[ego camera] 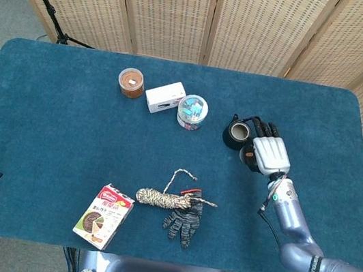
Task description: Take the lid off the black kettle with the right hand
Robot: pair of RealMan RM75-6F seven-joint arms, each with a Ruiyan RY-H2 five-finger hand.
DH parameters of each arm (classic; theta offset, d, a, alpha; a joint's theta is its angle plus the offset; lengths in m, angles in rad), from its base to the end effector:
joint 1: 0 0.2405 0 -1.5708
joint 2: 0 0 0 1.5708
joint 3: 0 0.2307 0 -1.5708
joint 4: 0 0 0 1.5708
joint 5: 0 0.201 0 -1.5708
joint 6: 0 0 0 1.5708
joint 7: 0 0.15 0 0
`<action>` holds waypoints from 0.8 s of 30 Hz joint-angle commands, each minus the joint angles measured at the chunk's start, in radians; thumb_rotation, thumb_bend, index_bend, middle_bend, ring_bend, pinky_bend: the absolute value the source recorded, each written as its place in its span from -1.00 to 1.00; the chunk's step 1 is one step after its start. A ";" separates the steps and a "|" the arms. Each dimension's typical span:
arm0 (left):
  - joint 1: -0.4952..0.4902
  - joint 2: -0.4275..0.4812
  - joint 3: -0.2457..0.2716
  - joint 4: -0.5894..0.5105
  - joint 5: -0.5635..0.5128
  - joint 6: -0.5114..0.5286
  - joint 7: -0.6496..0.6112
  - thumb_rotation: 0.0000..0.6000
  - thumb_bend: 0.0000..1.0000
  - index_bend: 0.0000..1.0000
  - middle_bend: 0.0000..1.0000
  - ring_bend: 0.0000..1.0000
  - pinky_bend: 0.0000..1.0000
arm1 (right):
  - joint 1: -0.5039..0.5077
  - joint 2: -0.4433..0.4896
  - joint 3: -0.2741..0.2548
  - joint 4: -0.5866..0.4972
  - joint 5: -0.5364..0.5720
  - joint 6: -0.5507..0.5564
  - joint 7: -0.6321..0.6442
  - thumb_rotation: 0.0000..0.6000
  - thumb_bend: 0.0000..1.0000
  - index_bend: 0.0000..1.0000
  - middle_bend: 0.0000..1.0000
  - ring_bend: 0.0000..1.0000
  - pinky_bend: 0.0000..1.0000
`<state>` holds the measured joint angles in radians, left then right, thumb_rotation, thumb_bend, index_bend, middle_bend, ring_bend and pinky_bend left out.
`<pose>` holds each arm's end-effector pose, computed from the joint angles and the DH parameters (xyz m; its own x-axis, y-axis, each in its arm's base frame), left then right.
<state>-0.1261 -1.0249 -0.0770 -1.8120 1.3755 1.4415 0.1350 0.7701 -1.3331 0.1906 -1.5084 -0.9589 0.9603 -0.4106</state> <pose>-0.2619 0.1970 0.1689 0.4080 0.0245 0.9127 0.9112 0.0526 -0.4087 -0.1602 -0.3674 0.0650 0.5474 -0.1737 0.8186 -0.8297 -0.2399 0.5040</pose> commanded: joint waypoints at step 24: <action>0.007 0.010 0.012 -0.009 0.008 -0.008 -0.007 1.00 -0.91 -1.00 -1.00 -1.00 -1.00 | -0.102 -0.135 -0.129 0.161 -0.276 0.048 0.074 1.00 -0.06 -0.48 -1.00 -1.00 -1.00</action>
<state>-0.1194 -1.0153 -0.0645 -1.8202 1.3840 1.4338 0.1280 0.6722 -1.4743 0.0597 -1.3392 -1.2279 1.0005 -0.3343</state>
